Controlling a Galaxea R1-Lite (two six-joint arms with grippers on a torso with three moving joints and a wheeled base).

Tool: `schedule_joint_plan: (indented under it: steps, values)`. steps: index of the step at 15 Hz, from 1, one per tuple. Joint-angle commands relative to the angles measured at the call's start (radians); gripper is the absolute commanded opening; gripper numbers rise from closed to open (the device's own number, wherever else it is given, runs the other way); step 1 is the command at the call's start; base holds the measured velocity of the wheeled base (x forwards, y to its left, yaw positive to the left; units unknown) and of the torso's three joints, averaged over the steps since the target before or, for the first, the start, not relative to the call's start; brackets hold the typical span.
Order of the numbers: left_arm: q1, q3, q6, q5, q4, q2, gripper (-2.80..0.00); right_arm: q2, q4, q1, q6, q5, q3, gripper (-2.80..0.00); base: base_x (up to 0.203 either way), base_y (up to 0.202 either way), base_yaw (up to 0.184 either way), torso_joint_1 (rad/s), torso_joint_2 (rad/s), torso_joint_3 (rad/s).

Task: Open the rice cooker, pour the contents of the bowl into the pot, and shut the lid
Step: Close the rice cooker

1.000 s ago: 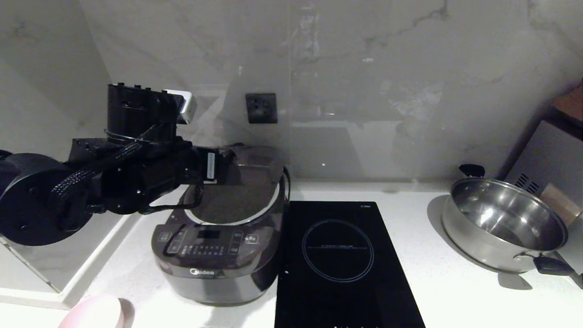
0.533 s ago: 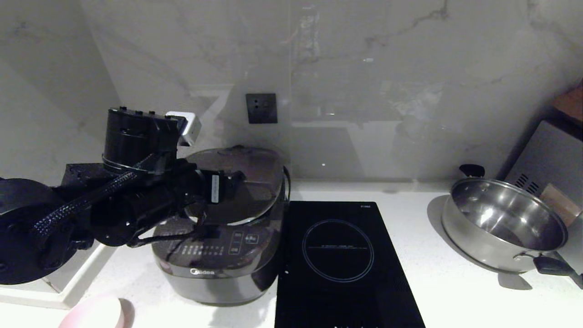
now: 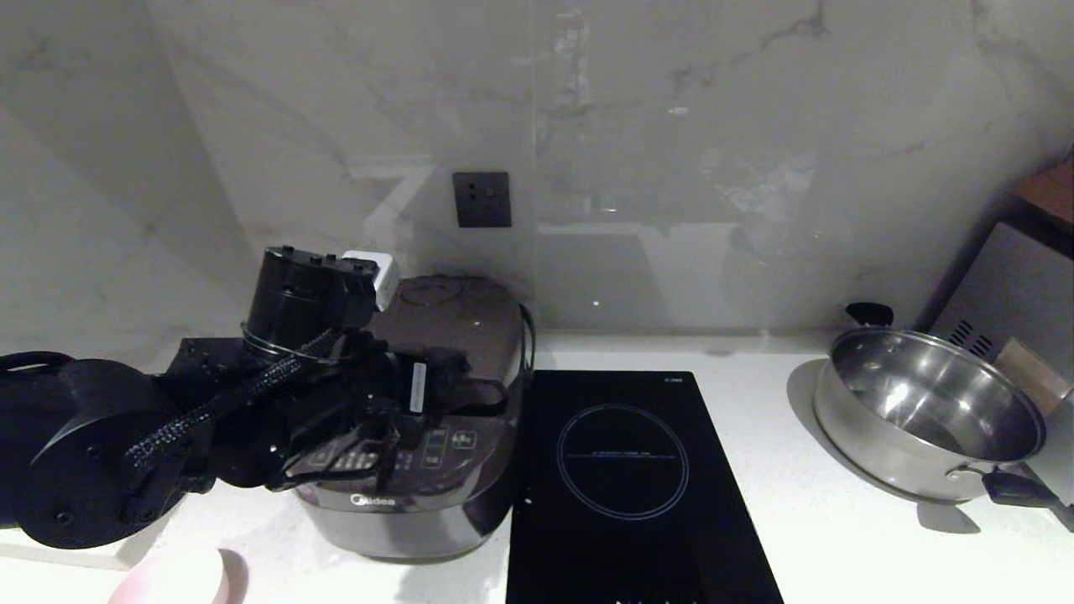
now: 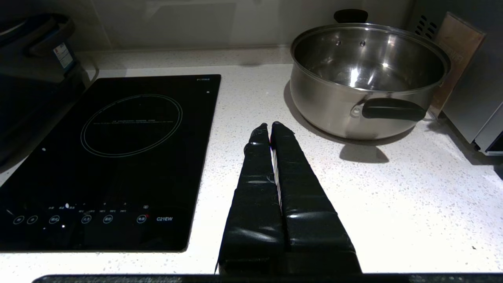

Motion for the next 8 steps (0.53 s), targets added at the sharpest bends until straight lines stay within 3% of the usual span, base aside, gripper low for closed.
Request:
schedule_joint_plan:
  steps: [1,8]
  values:
    - [0.003,0.014,-0.001,0.000,-0.001,0.014,0.00,-0.002,0.000,0.001,0.000,0.000,0.000,-2.80,0.000,0.000,0.000,0.000,0.00,0.000]
    - [0.030,0.058,0.002,-0.052,0.001,0.017,0.00,-0.002,0.000,0.001,0.000,0.000,0.000,-2.80,0.000,0.000,0.000,0.000,0.00,0.000]
